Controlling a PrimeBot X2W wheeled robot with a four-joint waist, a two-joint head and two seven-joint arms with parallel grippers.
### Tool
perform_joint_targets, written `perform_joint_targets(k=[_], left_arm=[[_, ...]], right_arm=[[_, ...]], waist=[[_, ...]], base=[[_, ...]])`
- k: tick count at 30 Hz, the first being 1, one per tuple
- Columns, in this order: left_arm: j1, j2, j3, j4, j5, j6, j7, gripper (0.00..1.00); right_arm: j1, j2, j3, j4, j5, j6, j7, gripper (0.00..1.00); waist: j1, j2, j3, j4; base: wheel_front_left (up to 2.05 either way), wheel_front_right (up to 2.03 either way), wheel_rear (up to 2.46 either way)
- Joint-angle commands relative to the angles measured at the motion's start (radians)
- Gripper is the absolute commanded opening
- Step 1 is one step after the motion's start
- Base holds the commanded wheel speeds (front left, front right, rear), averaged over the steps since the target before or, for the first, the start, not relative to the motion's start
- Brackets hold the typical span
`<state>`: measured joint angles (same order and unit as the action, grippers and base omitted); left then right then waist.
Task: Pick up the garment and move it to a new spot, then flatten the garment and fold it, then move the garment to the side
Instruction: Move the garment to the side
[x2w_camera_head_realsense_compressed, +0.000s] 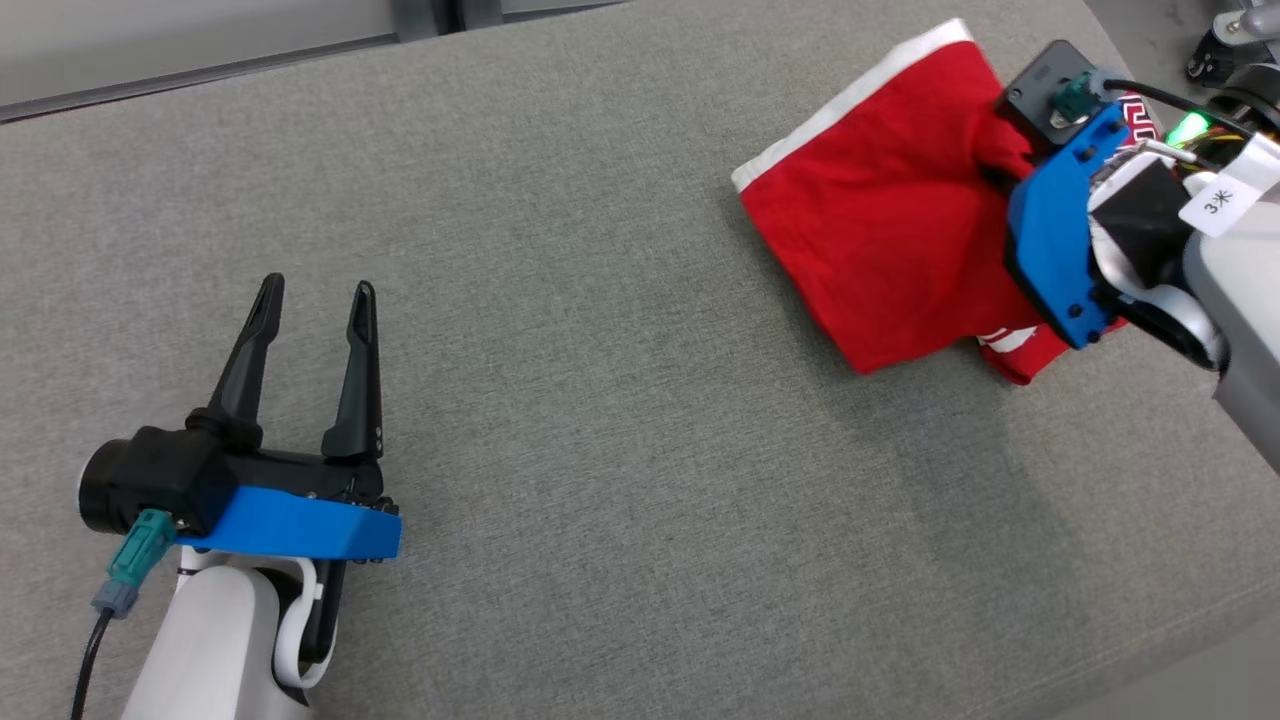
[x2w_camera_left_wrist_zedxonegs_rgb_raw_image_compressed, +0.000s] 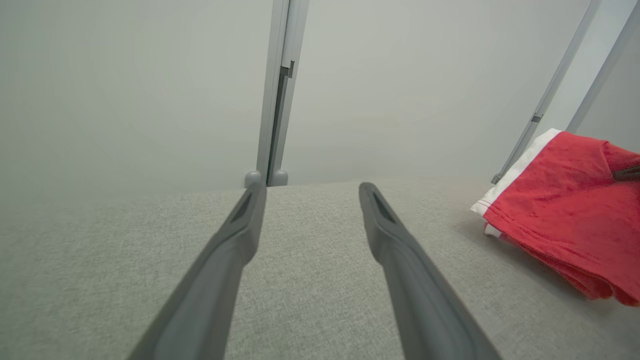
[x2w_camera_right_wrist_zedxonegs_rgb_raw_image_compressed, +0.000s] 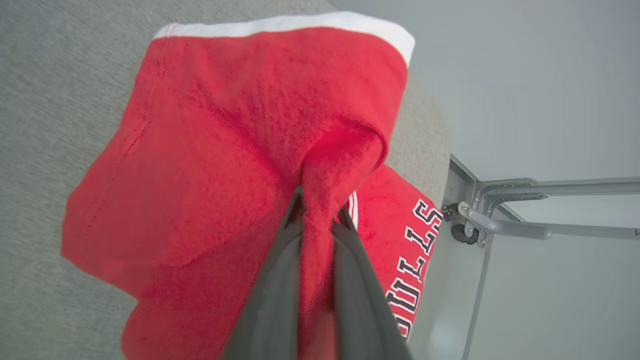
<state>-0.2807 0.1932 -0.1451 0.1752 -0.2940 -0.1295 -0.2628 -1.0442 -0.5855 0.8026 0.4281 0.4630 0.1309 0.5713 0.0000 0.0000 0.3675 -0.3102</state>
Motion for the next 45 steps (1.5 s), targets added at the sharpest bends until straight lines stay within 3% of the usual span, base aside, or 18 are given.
perform_joint_targets(k=[1, 9, 13, 18, 19, 20, 29, 34, 39, 45], left_arm=[[-0.019, 0.014, -0.005, -0.001, 0.004, -0.001, -0.002, 1.0], [-0.041, 0.081, -0.01, -0.05, 0.016, -0.001, 0.042, 1.0], [-0.051, 0.111, -0.006, -0.09, 0.022, -0.001, 0.072, 1.0], [-0.05, 0.14, 0.0, -0.144, 0.023, 0.008, 0.106, 1.0], [-0.047, 0.144, 0.002, -0.152, 0.024, 0.009, 0.113, 1.0], [-0.044, 0.148, 0.003, -0.161, 0.024, 0.011, 0.119, 1.0], [-0.019, 0.132, -0.006, -0.148, 0.005, 0.022, 0.11, 1.0], [0.031, 0.092, -0.007, -0.072, -0.02, 0.039, 0.065, 1.0], [0.089, 0.052, -0.004, 0.017, -0.047, 0.046, 0.028, 1.0], [0.151, 0.013, 0.019, 0.096, -0.079, 0.049, 0.006, 1.0]], right_arm=[[-0.016, -0.022, 0.014, 0.011, -0.005, 0.0, -0.01, 0.0], [-0.051, -0.117, 0.024, 0.113, -0.041, 0.0, -0.143, 0.0], [-0.035, -0.121, -0.019, 0.208, -0.085, 0.0, -0.212, 0.0], [-0.001, -0.078, -0.111, 0.317, -0.158, 0.0, -0.32, 0.0], [0.001, -0.07, -0.134, 0.338, -0.172, 0.0, -0.346, 0.84], [0.006, -0.061, -0.159, 0.368, -0.182, -0.001, -0.368, 1.0], [0.04, 0.045, -0.334, 0.527, -0.286, 0.0, -0.527, 1.0], [0.12, 0.114, -0.493, 0.524, -0.226, 0.0, -0.687, 1.0], [0.28, 0.172, -0.6, 0.439, -0.137, 0.0, -0.795, 1.0], [0.522, 0.243, -0.702, 0.246, -0.155, 0.0, -0.821, 1.0]], waist=[[0.0, 0.0, 0.008, -0.006], [0.0, 0.0, 0.081, -0.043], [0.0, 0.0, 0.117, -0.045], [0.0, 0.0, 0.152, -0.044], [0.0, 0.0, 0.156, -0.043], [0.0, 0.0, 0.16, -0.042], [0.0, 0.0, 0.106, -0.007], [0.0, 0.0, -0.002, 0.047], [0.0, 0.0, -0.121, 0.123], [0.0, 0.0, -0.225, 0.199]], base=[[0.0, 0.0, 0.0], [0.0, 0.0, 0.0], [0.0, 0.0, 0.0], [0.0, 0.0, 0.0], [0.0, 0.0, 0.0], [0.0, 0.0, 0.0], [0.0, 0.0, 0.0], [0.0, 0.0, 0.0], [0.0, 0.0, 0.0], [0.0, 0.0, 0.0]])
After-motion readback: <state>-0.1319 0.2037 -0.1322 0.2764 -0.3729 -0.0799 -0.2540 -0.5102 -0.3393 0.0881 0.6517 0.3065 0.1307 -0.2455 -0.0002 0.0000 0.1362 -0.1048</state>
